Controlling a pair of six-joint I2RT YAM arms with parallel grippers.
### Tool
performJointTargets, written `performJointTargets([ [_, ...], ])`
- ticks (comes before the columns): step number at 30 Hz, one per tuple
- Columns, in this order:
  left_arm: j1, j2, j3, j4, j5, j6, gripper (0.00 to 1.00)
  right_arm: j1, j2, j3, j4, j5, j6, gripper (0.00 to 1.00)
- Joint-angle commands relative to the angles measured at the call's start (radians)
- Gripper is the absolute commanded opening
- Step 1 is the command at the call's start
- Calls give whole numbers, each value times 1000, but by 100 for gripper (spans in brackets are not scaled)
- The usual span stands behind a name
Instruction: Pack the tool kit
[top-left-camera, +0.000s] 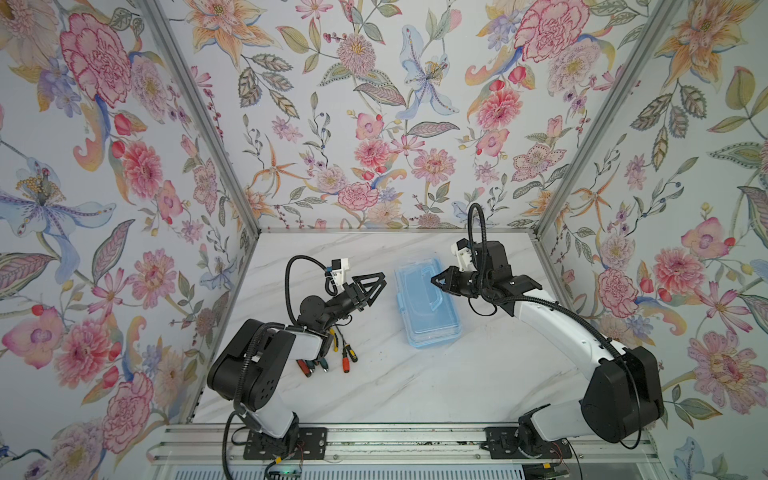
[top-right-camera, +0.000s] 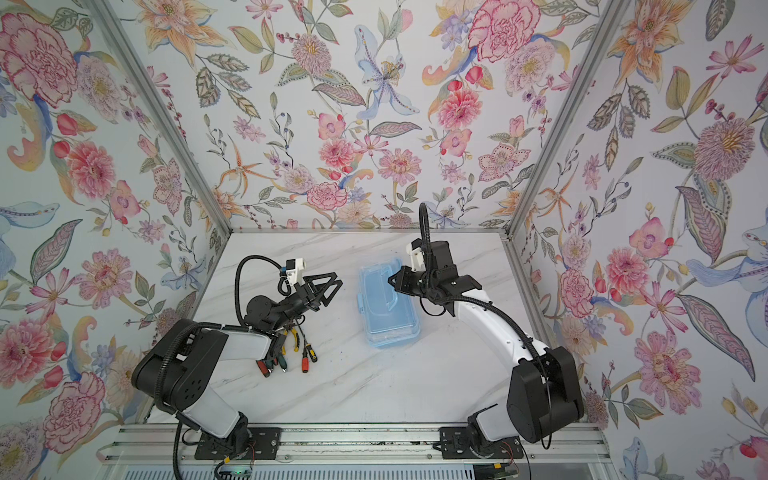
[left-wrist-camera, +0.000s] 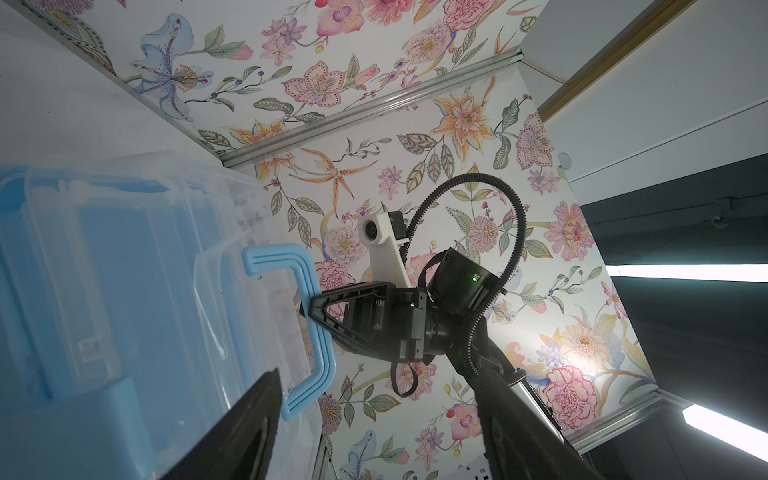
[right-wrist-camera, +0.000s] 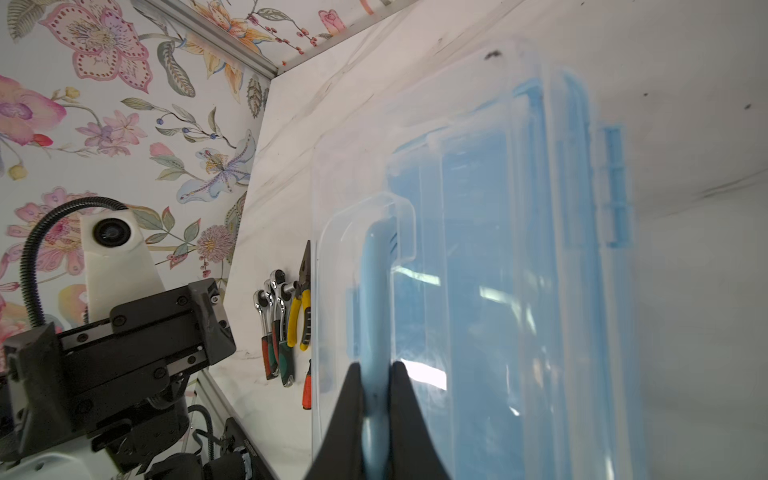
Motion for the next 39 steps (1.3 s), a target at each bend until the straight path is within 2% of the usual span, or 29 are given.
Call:
performJointTargets([
  [1, 11, -7, -13, 81, 15, 56, 77, 38, 33, 54, -38, 9, -34, 0],
  [10, 10, -5, -27, 51, 11, 85, 76, 53, 121, 30, -50, 114, -71, 0],
  [14, 11, -7, -30, 46, 12, 88, 76, 77, 138, 31, -80, 196, -97, 0],
  [16, 10, -8, -29, 44, 12, 90, 77, 78, 136, 29, -79, 194, -95, 0],
  [21, 9, -8, -25, 27, 20, 99, 76, 22, 75, -24, 61, -28, -7, 0],
  [26, 6, -33, -27, -62, 25, 161, 79, -49, 34, -68, 252, -274, 149, 0],
  [30, -8, -75, -9, -229, 19, 271, 84, -87, 32, -101, 373, -393, 240, 0],
  [33, -21, -112, 19, -365, 1, 355, 86, -116, 44, -171, 563, -478, 366, 0],
  [38, -30, -101, 59, -442, -9, 408, 90, -125, 68, -228, 728, -538, 457, 0],
  [39, -32, -95, 67, -447, -8, 410, 94, -127, 71, -236, 745, -543, 466, 0],
])
